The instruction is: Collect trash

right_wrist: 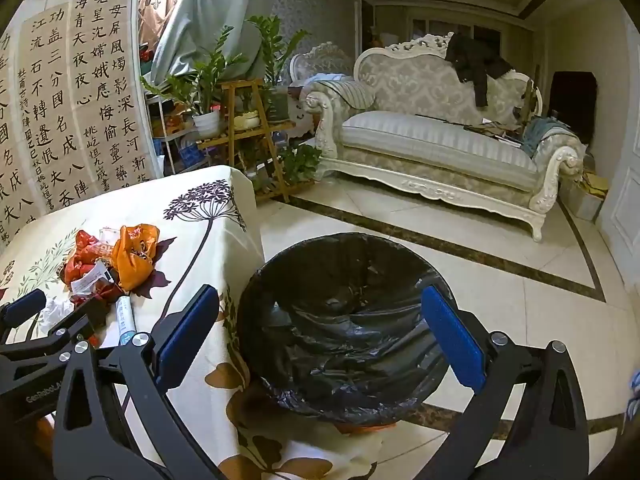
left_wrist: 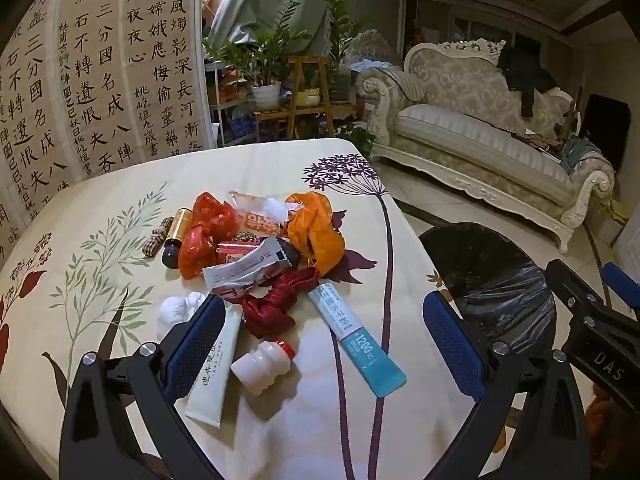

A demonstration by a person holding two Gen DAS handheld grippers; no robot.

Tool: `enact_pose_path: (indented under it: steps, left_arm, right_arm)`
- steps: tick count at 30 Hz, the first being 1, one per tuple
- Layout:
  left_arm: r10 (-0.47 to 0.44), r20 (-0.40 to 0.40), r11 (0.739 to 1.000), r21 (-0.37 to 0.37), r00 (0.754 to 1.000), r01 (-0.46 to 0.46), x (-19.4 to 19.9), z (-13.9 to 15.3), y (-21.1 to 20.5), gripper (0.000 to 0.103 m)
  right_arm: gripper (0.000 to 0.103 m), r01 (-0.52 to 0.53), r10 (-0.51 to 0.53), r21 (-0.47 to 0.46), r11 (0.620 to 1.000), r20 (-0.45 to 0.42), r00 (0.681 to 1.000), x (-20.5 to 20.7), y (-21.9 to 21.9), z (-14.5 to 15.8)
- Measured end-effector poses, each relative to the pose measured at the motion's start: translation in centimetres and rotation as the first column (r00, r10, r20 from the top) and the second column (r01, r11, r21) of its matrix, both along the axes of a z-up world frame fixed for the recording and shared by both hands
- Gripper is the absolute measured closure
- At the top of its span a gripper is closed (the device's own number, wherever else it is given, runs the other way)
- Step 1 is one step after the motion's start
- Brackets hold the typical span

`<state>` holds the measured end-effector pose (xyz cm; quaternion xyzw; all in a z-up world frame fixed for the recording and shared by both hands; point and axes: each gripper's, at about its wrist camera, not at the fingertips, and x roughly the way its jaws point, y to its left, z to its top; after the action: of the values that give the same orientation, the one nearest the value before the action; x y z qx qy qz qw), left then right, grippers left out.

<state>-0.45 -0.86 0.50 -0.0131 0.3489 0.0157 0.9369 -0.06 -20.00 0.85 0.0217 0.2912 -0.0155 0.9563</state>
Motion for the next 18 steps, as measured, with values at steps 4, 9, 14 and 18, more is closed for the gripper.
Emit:
enact_pose_path:
  steps: [4,9,14,18]
  left_arm:
    - [-0.001,-0.001,1.000,-0.005,1.000,0.001,-0.05,0.09,0.00,0.006]
    - [0.001,-0.003,1.000,-0.005,1.000,-0.001,0.20,0.13,0.03,0.006]
    - [0.004,-0.008,1.000,-0.003,1.000,-0.004,0.10,-0.06,-0.17,0.006]
    - [0.002,-0.015,1.000,-0.001,1.000,-0.002,0.58,-0.01,-0.29,0.006]
  right_arm:
    - [0.004,0.001,-0.001,-0.003,1.000,0.001,1.000,0.02,-0.06,0.05]
    - [0.004,0.005,-0.005,-0.001,1.000,0.001,1.000,0.00,-0.16,0.01]
    - [0.004,0.005,-0.005,-0.002,1.000,-0.003,1.000,0.05,-0.24,-0.19]
    - [0.004,0.005,-0.005,0.000,1.000,-0.003,1.000,-0.08,-0.35,-0.16]
